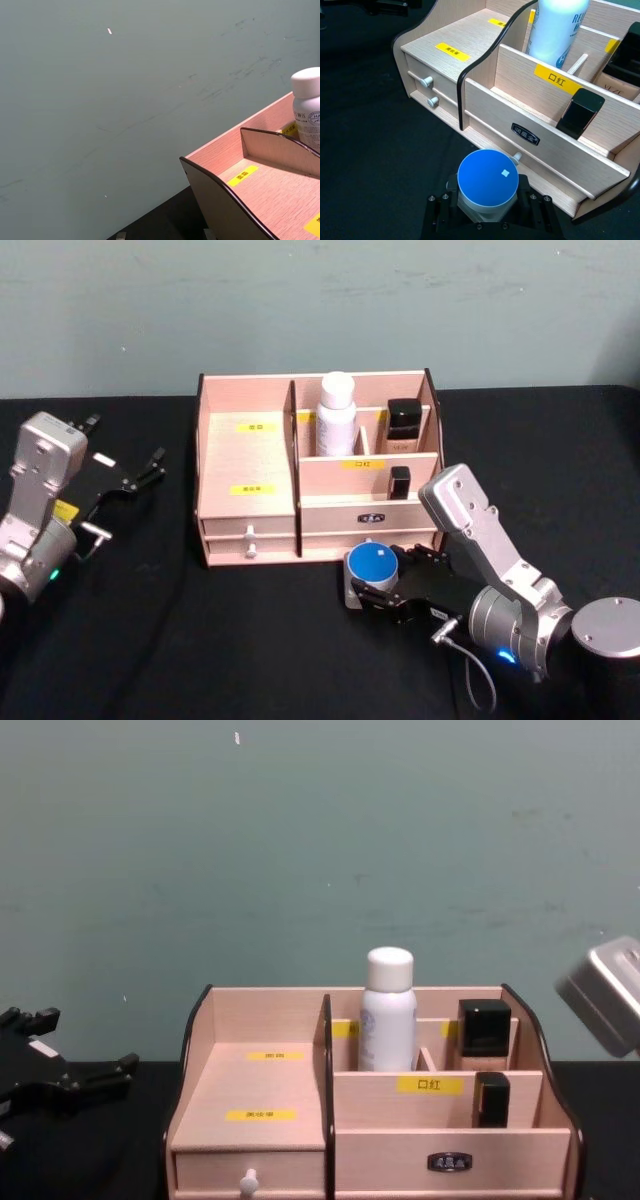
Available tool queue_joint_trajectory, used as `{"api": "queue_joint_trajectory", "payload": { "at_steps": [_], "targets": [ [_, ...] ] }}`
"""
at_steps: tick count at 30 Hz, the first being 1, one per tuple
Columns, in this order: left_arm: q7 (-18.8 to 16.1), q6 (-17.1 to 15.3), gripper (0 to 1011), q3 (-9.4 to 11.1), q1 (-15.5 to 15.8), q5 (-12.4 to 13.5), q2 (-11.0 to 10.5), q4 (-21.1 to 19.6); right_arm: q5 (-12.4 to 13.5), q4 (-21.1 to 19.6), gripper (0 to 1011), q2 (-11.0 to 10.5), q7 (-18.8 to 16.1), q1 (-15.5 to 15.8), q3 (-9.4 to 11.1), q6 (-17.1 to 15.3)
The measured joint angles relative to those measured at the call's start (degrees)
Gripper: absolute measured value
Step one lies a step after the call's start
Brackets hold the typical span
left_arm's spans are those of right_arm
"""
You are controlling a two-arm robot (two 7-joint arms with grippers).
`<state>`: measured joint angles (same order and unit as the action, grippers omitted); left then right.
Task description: Pick up the facial cleanser and watermelon frost from the table and place them into the tiered storage box.
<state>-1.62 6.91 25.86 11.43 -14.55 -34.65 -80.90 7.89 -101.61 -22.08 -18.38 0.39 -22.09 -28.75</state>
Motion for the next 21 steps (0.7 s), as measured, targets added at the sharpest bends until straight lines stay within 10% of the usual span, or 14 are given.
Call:
{"api": "queue_joint_trajectory", "payload": {
  "at_steps": [21],
  "targets": [
    [0.0, 0.0, 1001, 0.0, 0.0, 0.0, 0.0, 0.0, 0.3, 0.0, 703, 0.0, -0.5, 0.1, 0.2, 0.5]
  ]
}}
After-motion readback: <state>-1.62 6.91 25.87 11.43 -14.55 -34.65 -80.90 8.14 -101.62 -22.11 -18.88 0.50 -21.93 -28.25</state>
